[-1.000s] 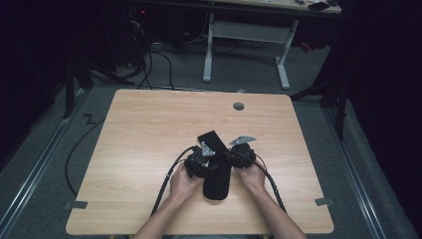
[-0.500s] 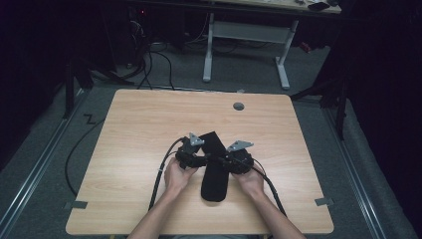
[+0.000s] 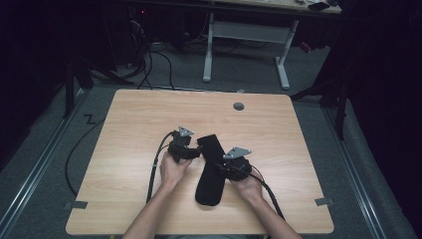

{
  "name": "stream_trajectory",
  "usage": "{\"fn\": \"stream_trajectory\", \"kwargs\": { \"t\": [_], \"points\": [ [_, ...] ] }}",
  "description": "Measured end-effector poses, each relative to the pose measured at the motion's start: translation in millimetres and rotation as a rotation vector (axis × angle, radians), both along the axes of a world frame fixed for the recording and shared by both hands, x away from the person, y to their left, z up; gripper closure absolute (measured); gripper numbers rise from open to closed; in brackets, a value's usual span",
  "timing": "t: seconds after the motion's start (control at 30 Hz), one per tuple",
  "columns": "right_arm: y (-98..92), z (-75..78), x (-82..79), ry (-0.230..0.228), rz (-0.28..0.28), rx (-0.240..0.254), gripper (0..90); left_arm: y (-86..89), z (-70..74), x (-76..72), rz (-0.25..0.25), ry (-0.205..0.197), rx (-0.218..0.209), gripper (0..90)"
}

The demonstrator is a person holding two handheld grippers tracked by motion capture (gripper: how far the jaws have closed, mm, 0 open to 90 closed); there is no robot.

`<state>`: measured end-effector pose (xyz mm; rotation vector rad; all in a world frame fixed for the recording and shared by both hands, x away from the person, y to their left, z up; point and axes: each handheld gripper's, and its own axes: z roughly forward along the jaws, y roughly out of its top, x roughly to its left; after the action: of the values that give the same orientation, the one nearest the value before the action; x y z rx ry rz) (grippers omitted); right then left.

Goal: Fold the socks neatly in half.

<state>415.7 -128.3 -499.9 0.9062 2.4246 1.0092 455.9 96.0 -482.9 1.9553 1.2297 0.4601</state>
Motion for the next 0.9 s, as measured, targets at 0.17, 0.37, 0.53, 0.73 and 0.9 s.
{"fn": "stream_trajectory", "kwargs": {
  "t": [0.17,0.37,0.53,0.73,0.9],
  "points": [
    [-3.4,-0.9,-1.0,0.006,0.01,0.014,59.1,-3.6,-3.5,11.4,0.002,0.063,0.032,39.0],
    [-6.0,-1.1,-2.4,0.012,0.02,0.017,59.4,-16.4,8.9,23.4,-0.015,0.044,0.041,38.8],
    [-7.1,-1.6,-1.1,0.012,0.031,0.023,59.6,-27.6,5.2,39.2,-0.028,0.062,0.054,38.3],
    [-7.9,-1.3,-1.4,0.019,0.033,0.024,59.7,-33.8,-8.1,49.5,-0.036,0.106,0.058,38.7],
    [-7.9,-1.2,-1.2,0.02,0.035,0.023,59.8,-35.8,-5.9,50.1,-0.059,0.106,0.101,47.6]
  ]
}}
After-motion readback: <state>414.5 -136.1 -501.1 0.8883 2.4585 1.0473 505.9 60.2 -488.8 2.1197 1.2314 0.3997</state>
